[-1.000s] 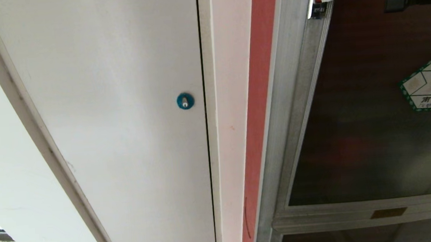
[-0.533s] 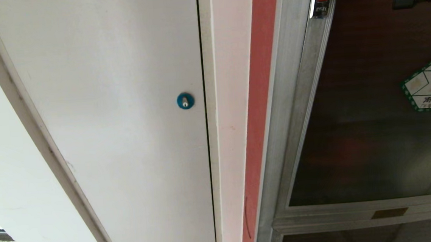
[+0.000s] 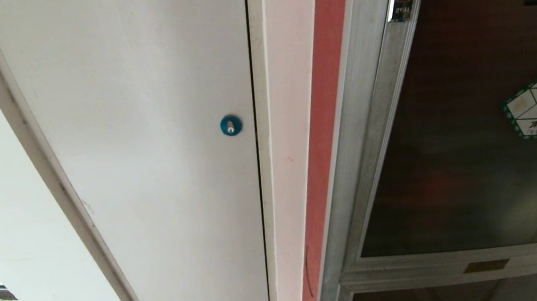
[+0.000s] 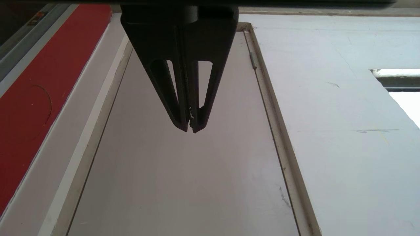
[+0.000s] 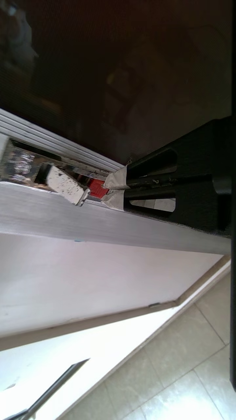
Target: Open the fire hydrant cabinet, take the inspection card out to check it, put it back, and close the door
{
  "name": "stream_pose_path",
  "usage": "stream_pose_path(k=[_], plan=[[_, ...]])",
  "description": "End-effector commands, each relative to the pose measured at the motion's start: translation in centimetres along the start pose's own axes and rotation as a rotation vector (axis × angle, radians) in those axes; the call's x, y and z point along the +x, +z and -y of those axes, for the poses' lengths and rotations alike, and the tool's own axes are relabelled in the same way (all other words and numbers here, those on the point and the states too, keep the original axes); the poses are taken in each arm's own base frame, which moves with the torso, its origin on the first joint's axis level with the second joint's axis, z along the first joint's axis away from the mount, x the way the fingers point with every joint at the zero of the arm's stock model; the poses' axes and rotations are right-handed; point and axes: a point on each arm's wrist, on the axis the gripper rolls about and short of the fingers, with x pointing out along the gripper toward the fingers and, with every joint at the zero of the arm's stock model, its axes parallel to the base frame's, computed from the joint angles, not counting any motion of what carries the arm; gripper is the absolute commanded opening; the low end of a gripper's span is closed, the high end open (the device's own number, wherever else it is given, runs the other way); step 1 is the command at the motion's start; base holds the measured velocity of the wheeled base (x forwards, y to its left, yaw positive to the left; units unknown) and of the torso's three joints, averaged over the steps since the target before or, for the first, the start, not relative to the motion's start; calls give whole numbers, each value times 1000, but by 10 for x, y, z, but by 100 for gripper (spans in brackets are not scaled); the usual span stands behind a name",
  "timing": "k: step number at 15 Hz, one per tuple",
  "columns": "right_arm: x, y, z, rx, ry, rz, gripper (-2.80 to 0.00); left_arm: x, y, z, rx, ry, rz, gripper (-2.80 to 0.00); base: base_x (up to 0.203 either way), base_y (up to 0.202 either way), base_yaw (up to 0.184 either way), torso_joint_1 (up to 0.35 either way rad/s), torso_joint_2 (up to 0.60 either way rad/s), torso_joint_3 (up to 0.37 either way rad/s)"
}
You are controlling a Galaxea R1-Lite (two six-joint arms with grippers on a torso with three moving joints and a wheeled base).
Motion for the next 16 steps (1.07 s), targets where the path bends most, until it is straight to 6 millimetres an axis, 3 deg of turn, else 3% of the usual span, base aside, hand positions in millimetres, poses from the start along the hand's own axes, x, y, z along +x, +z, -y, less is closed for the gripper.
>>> stream_pose_path(k=[1,7,12,16], plan=[[-16,8,-3,-12,-6,45,-280,1,-2,0,0,0,-7,-280,0,0,0,0,0,0],[-23,21,-6,-29,5,120,-280,1,-2,0,0,0,-7,-280,0,0,0,0,0,0],[4,14,-13,-19,63,84,-280,1,-2,0,0,0,-7,-280,0,0,0,0,0,0],[11,14,-12,-16,58,80,-280,1,-2,0,0,0,-7,-280,0,0,0,0,0,0]])
